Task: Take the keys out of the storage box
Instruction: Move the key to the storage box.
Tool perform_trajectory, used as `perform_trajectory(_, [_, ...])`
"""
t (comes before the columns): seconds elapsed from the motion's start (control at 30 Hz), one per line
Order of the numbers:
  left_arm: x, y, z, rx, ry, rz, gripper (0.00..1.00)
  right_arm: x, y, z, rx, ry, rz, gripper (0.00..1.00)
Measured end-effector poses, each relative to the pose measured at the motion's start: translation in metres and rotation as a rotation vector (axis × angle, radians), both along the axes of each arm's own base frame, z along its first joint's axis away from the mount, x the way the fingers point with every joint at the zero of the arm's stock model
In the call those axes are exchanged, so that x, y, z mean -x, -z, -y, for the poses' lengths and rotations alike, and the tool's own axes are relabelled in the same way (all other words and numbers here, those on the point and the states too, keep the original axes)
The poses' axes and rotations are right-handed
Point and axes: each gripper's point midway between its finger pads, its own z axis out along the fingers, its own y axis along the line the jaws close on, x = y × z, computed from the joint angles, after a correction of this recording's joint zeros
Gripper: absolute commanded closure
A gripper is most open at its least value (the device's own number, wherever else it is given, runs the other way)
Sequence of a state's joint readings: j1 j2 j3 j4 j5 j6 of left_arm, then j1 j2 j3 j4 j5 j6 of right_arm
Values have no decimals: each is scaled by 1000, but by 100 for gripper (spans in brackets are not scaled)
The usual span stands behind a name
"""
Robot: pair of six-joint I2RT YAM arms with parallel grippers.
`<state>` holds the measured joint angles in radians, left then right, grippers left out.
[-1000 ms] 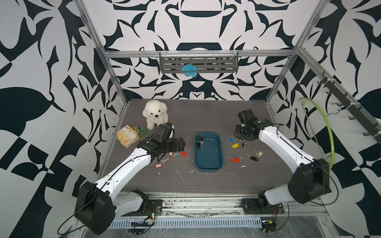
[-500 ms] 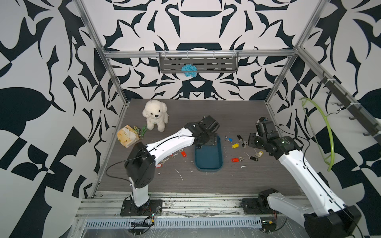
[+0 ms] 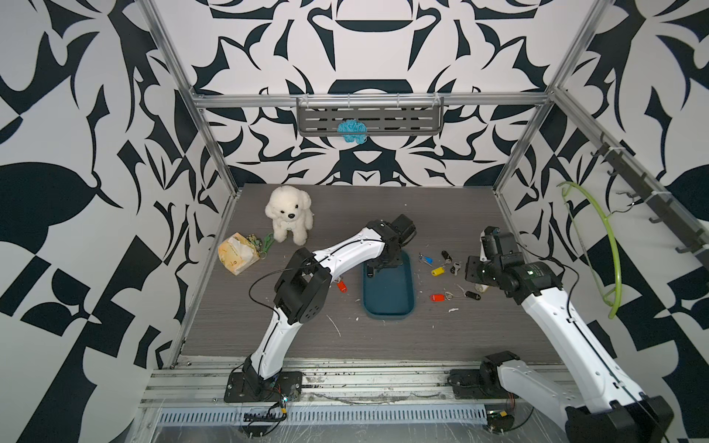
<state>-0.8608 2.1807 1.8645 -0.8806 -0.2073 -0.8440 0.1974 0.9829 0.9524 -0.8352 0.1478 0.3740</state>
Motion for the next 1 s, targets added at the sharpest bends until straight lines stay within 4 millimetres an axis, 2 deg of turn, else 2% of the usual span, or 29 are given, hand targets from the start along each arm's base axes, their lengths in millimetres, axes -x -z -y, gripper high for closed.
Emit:
perform_trajectory(0.03, [-4, 3, -4, -10, -13, -1, 100, 0, 1, -1, -4, -4, 0, 79])
perform_trajectory(0.27, [-18, 28, -22, -114, -28, -7, 100, 1, 7, -4, -18, -17, -13, 81])
perform_trajectory(0.4, [-17, 43, -23, -153, -18, -26, 100, 1, 7, -5, -24, -20, -14, 81])
perform_trajectory(0.6, [-17, 45, -18, -142, -13, -36, 100, 1, 7, -5, -25, -23, -13, 81])
perform_trajectory(0.8, [-2, 49, 3, -75, 0, -72, 100, 1, 6, -5, -25, -25, -12, 81])
perform_trajectory(1.0, [36, 47, 46, -3, 78, -96, 100, 1, 6, -5, -25, -25, -12, 81])
